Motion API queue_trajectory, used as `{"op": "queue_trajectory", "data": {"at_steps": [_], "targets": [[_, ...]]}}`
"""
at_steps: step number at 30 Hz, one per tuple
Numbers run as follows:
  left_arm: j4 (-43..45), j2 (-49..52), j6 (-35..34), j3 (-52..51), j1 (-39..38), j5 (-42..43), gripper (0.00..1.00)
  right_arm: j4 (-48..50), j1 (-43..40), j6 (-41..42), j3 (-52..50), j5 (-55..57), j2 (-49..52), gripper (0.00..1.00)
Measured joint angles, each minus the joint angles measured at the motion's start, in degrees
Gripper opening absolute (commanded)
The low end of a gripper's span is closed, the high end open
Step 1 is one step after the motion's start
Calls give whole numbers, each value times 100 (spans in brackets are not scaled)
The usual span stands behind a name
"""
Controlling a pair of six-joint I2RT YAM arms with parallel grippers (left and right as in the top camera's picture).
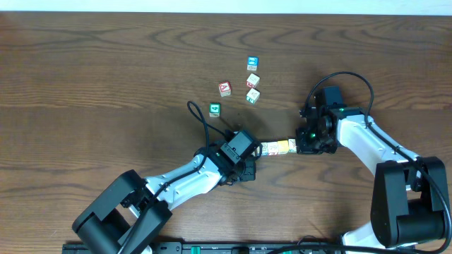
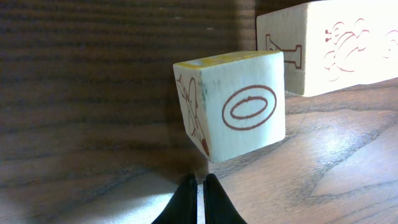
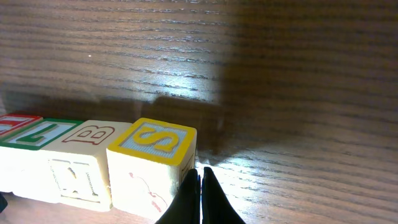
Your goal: Lift 5 blocks
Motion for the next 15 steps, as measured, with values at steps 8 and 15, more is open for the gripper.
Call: {"op": "queue_trajectory", "data": {"at_steps": [8, 15], "targets": [[87, 2, 2, 0, 0, -76, 7, 0, 0, -46, 0, -11, 0, 1], [114, 4, 2, 0, 0, -223, 7, 7, 0, -144, 0, -11, 0, 1]]}}
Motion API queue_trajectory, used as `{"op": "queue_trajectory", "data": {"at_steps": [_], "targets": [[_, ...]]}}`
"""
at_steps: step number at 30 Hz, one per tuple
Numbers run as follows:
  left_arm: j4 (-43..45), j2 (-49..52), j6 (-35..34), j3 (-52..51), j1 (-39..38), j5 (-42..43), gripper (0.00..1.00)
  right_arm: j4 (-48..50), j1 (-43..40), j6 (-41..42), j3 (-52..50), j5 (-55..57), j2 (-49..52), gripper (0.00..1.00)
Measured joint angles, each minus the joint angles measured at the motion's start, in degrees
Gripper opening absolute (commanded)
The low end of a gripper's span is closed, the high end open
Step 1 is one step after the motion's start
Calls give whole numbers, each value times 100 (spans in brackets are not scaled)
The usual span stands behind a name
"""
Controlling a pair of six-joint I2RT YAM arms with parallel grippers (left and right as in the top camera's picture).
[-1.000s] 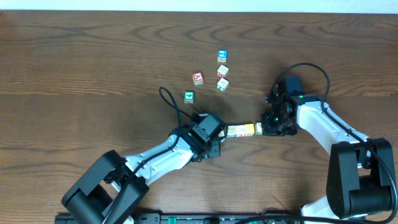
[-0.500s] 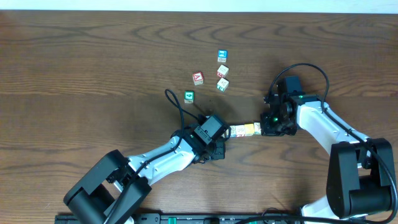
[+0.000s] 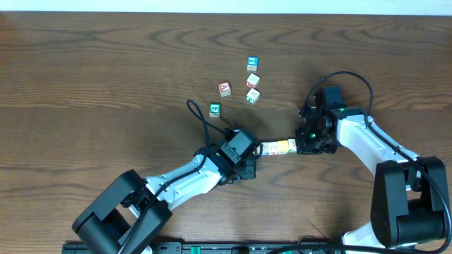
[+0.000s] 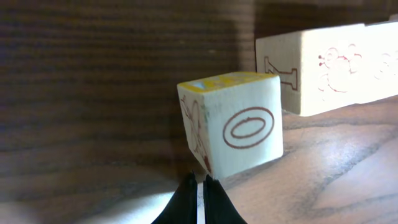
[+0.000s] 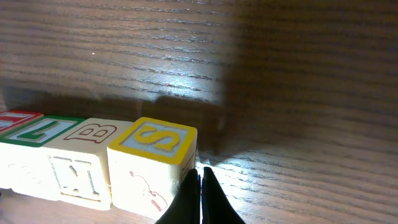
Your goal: Lift 5 blocks
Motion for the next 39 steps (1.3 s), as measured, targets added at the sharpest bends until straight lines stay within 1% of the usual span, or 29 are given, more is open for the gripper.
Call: {"op": "queue_trajectory", "data": {"at_steps": [16, 39], "targets": [[227, 7, 17, 0, 0, -170, 7, 13, 0, -59, 0, -2, 0, 1], [249, 22, 20, 0, 0, -350, 7, 39, 0, -168, 0, -17, 0, 1]]}}
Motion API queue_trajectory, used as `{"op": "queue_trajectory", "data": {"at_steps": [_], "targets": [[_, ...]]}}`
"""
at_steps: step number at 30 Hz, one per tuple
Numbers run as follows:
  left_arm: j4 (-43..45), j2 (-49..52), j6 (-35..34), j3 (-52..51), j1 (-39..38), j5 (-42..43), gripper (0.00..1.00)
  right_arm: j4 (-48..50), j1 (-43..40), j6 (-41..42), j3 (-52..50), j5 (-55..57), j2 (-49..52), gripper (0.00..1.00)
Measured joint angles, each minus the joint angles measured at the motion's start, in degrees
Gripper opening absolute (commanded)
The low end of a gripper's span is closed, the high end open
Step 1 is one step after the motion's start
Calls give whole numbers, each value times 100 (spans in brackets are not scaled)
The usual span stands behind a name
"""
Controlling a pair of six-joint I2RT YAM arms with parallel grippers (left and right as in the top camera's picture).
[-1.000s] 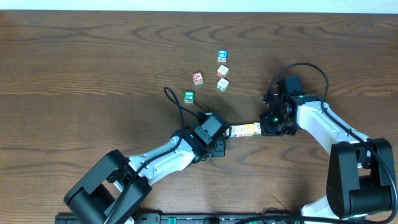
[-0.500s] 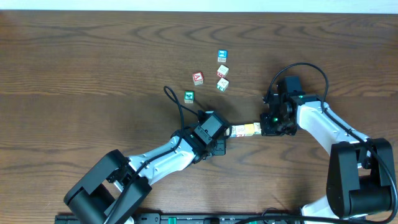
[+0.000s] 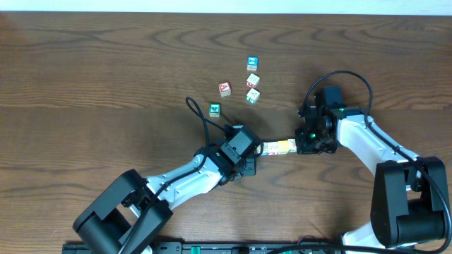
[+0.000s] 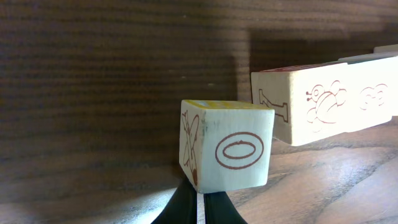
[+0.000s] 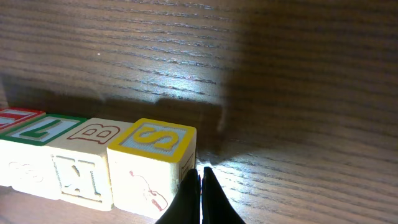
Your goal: Lift 5 blocks
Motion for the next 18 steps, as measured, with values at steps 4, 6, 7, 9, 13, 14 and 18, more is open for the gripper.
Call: {"op": "queue_trajectory", "data": {"at_steps": [4, 6, 7, 9, 13, 14, 18], "targets": [[74, 4, 20, 0, 0, -13, 8, 0, 0, 0, 0, 0, 0, 1], [127, 4, 24, 0, 0, -13, 7, 0, 0, 0, 0, 0, 0, 1], [138, 4, 26, 0, 0, -13, 7, 0, 0, 0, 0, 0, 0, 1], [155, 4, 46, 0, 0, -13, 7, 2, 0, 0, 0, 0, 0, 1], [160, 4, 70, 0, 0, -13, 7, 2, 0, -2, 0, 0, 0, 1], [173, 4, 81, 0, 0, -13, 7, 2, 0, -2, 0, 0, 0, 1], [251, 4, 107, 0, 0, -15, 7, 7, 0, -2, 0, 0, 0, 1]]}}
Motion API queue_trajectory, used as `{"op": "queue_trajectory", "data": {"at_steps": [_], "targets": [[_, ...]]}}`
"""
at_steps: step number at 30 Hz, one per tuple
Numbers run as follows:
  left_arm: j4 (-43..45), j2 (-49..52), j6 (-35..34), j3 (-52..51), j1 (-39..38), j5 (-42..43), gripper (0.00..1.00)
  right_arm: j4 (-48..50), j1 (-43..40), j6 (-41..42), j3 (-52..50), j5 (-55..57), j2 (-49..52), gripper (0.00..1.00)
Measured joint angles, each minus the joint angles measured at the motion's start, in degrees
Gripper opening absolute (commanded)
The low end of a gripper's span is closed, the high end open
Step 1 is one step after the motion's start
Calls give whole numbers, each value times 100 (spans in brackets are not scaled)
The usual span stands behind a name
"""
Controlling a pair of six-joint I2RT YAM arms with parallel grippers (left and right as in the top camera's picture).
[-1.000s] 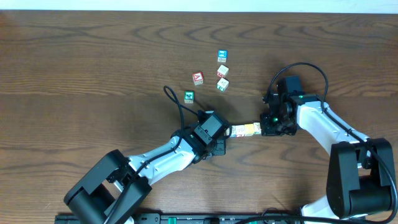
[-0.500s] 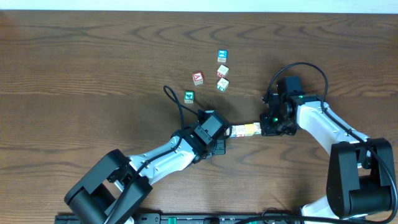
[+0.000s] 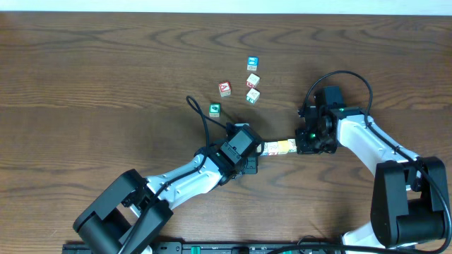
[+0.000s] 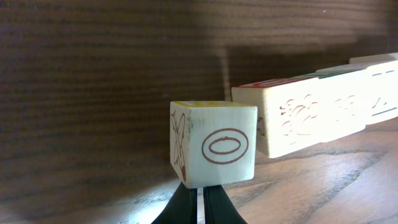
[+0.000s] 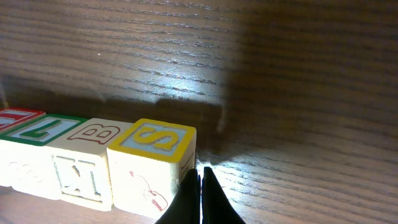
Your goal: Lift 5 blocks
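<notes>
A row of wooden letter blocks (image 3: 280, 147) lies between my two grippers. The right wrist view shows its yellow-topped S block (image 5: 154, 158), a B block (image 5: 87, 155), a green T block (image 5: 37, 134) and a red-topped end. My right gripper (image 5: 199, 177) is shut, with its tips against the S block's outer end. A separate block with a brown O and a yellow top (image 4: 213, 144) stands upright just in front of my shut left gripper (image 4: 199, 190). This block is a small gap short of the row's left end (image 4: 298, 115).
Several loose blocks lie farther back on the wooden table: a blue one (image 3: 251, 63), two pale ones (image 3: 253, 80) (image 3: 252, 95), a red one (image 3: 224, 88) and a green one (image 3: 215, 109). The left arm's cable (image 3: 201, 116) loops near the green block.
In the left wrist view the O block now sits slightly left and smaller, and more of the row shows beside it. The right gripper and the row's S end have not moved.
At first the O block stood tilted and close before my shut left gripper, apart from the row. It was then a little farther off, still tilted. Later it stood square on the table, and it is now level with the row's end. The right gripper stayed shut against the S block.
</notes>
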Motion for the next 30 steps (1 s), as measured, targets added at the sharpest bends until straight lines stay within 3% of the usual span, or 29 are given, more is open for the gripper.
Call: {"op": "queue_trajectory", "data": {"at_steps": [30], "targets": [[203, 0, 0, 0, 0, 2, 7, 13, 0, 0, 0, 0, 0, 1]]}}
